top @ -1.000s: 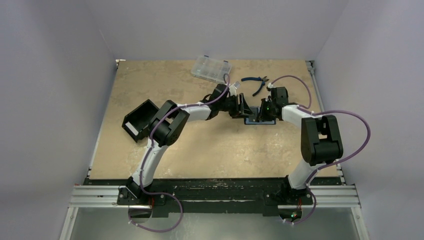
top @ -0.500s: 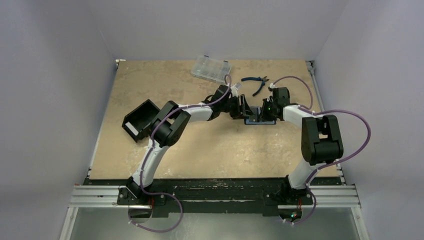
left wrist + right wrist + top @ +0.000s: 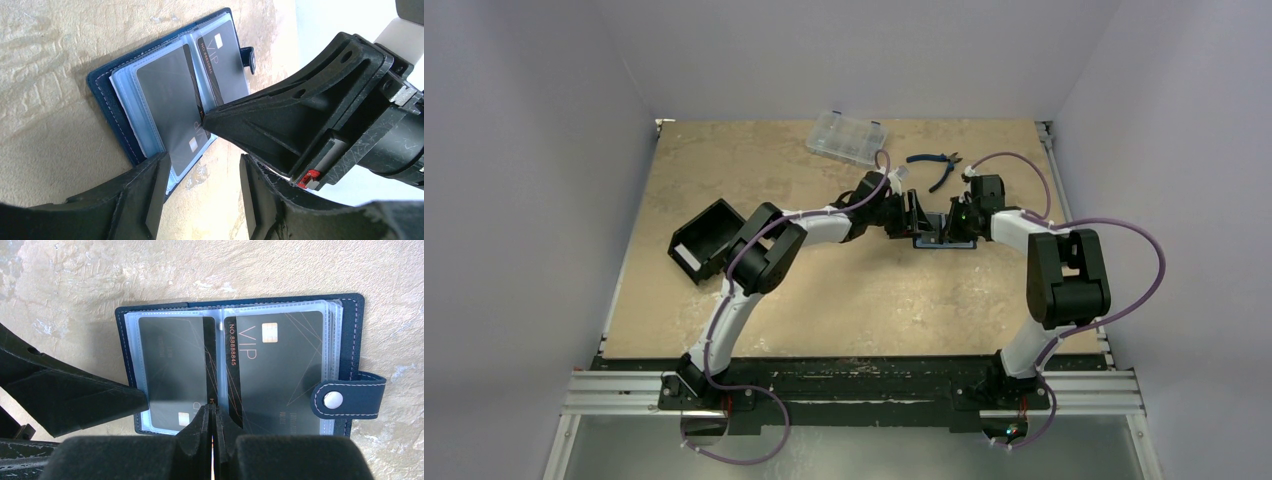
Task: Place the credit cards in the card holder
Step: Insert the credit card into the card slot.
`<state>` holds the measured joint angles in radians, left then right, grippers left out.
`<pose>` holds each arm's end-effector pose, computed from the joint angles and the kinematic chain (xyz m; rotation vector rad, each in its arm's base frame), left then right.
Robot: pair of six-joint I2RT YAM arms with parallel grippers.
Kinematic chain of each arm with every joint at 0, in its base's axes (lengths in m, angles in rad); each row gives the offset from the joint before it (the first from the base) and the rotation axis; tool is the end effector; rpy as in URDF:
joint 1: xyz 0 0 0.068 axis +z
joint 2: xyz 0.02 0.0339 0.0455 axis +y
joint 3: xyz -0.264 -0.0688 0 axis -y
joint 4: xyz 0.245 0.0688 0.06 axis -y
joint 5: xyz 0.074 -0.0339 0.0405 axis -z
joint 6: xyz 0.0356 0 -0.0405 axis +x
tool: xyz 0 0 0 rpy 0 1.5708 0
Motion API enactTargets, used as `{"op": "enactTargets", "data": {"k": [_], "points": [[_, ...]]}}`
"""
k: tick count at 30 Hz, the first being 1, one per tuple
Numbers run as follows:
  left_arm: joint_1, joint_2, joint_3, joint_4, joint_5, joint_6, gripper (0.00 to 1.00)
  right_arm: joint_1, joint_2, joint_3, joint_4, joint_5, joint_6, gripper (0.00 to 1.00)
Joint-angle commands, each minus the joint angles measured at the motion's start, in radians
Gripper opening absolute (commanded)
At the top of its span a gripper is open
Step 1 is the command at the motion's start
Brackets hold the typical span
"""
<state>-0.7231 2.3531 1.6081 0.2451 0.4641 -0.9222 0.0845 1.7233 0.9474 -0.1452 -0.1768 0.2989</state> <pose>0.3791 -0.3559 0.1280 0.0942 2.3698 -1.3989 0.3412 0.0352 0.1588 0.1941 2.5042 0.3795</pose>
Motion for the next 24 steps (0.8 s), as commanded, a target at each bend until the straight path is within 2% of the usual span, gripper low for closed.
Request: {"op": "enactTargets", "data": {"k": [1,12,24], "points": [[-0.011,-0.035,-0.01,-0.036,-0.073,0.043,0.58,-0.003,0.02,-0.009,-0.007,0.003,-0.004,0.05],[-0.011,-0.084,-0.059,-0.025,-0.12,0.061,0.59,-0.003,0.022,-0.004,-0.009,-0.01,-0.01,0.05],[-0.03,-0.018,0.004,0.053,-0.013,0.027,0.57,-0.002,0.027,-0.005,-0.004,-0.035,-0.016,0.04]]}}
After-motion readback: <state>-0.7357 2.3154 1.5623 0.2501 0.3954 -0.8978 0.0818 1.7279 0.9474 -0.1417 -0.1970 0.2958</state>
